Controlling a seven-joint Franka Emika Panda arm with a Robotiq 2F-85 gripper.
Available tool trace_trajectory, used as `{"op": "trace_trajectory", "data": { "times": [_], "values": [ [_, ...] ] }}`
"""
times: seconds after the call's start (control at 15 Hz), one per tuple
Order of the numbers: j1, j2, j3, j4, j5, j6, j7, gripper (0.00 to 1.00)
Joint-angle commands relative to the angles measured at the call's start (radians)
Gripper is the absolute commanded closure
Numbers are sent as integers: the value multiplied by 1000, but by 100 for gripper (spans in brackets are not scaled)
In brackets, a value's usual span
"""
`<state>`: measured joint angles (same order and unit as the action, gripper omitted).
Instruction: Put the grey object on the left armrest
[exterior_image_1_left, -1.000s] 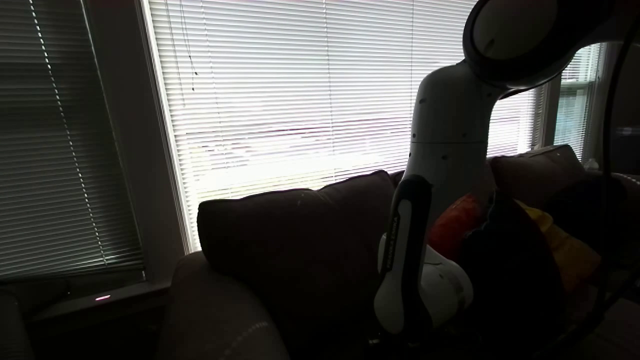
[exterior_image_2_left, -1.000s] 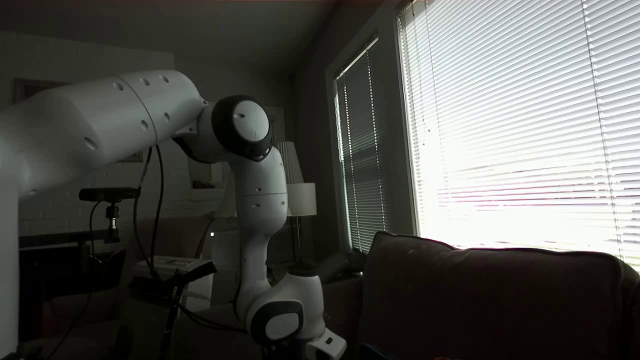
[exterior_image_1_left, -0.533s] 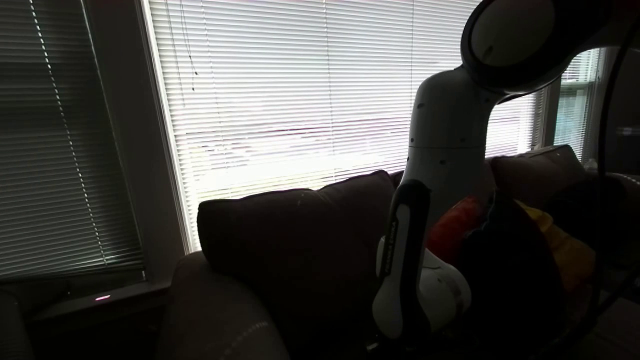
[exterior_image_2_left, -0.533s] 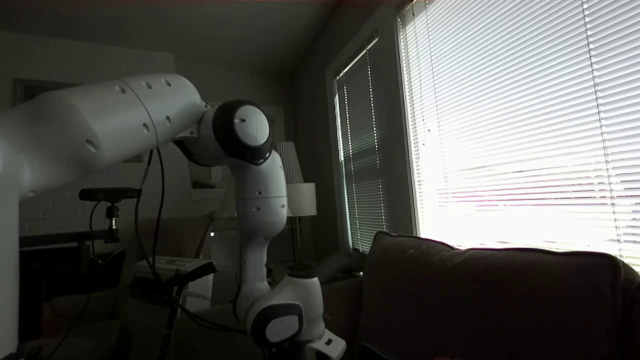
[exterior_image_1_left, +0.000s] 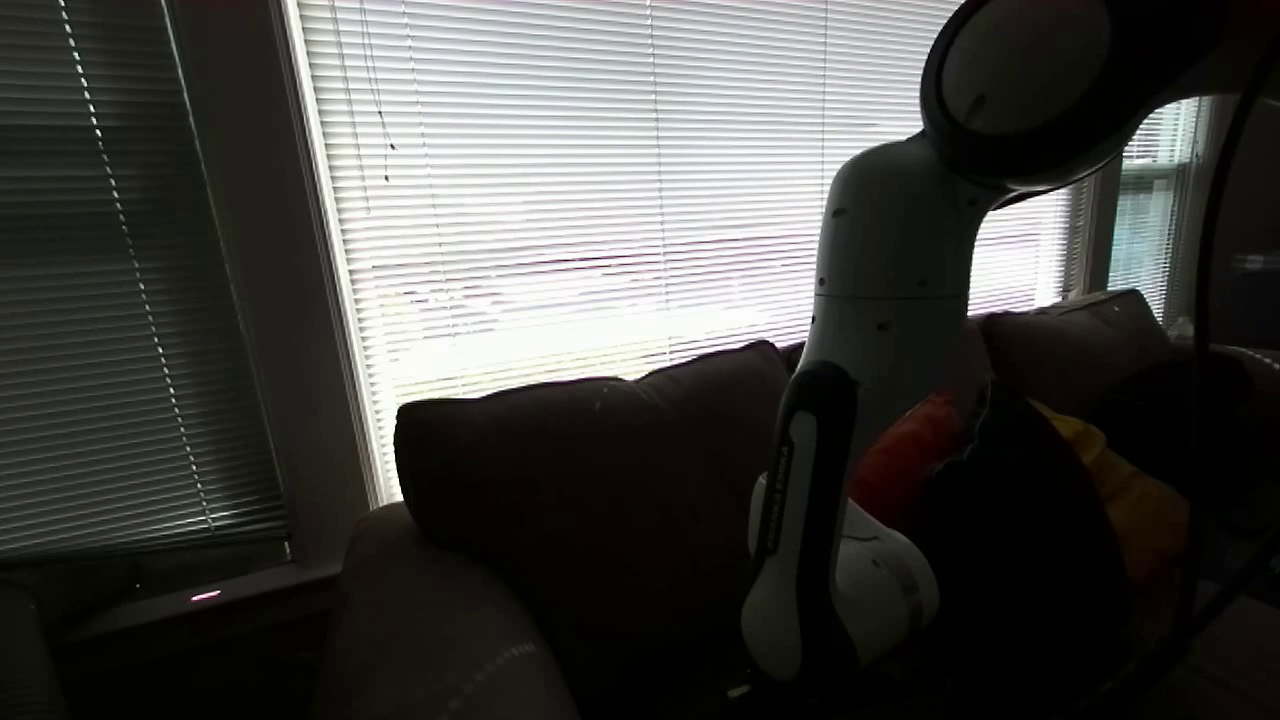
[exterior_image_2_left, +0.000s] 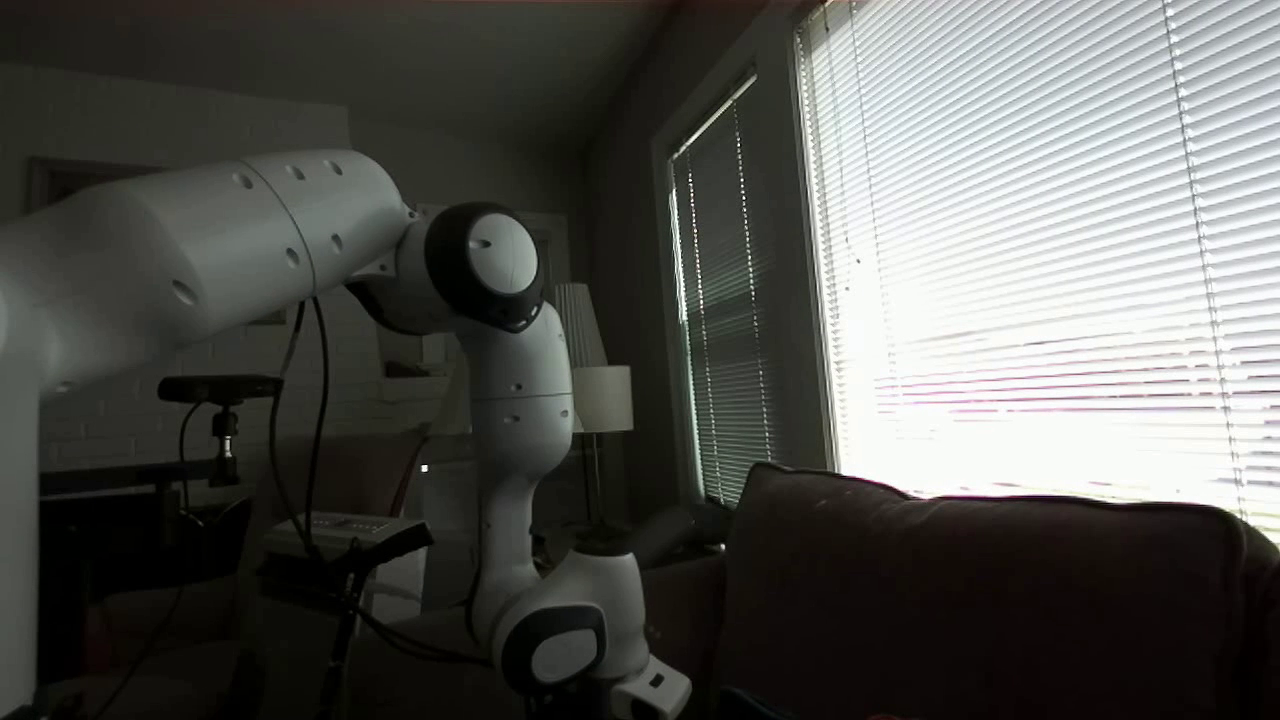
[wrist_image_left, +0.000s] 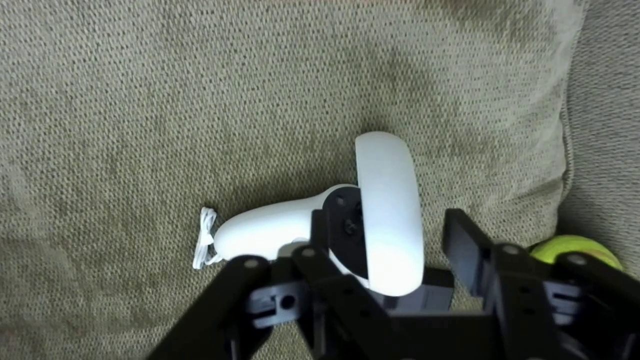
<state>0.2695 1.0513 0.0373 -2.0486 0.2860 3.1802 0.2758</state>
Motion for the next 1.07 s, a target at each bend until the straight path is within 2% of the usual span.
{"op": "trace_trajectory", "data": {
  "times": [0.0, 0.07, 0.13, 0.27, 0.33, 0.4, 0.47, 0.67, 0.87, 0.93, 1.0],
  "values": [
    [11, 31, -6, 31, -2, 19, 20, 24],
    [11, 34, -6, 33, -3, 20, 20, 23],
    [10, 37, -5, 36, -2, 21, 20, 33],
    [9, 45, -5, 45, -3, 25, 19, 34],
    [9, 48, -5, 47, -3, 25, 18, 42],
    [7, 52, -3, 50, -4, 31, 16, 58],
    [7, 55, -3, 52, -5, 35, 15, 61],
    [3, 69, -1, 58, -7, 50, 10, 58],
    [0, 83, 4, 65, -8, 65, 6, 41],
    [-1, 86, 6, 68, -8, 66, 6, 47],
    [-2, 87, 9, 71, -8, 66, 5, 72]
  ]
}}
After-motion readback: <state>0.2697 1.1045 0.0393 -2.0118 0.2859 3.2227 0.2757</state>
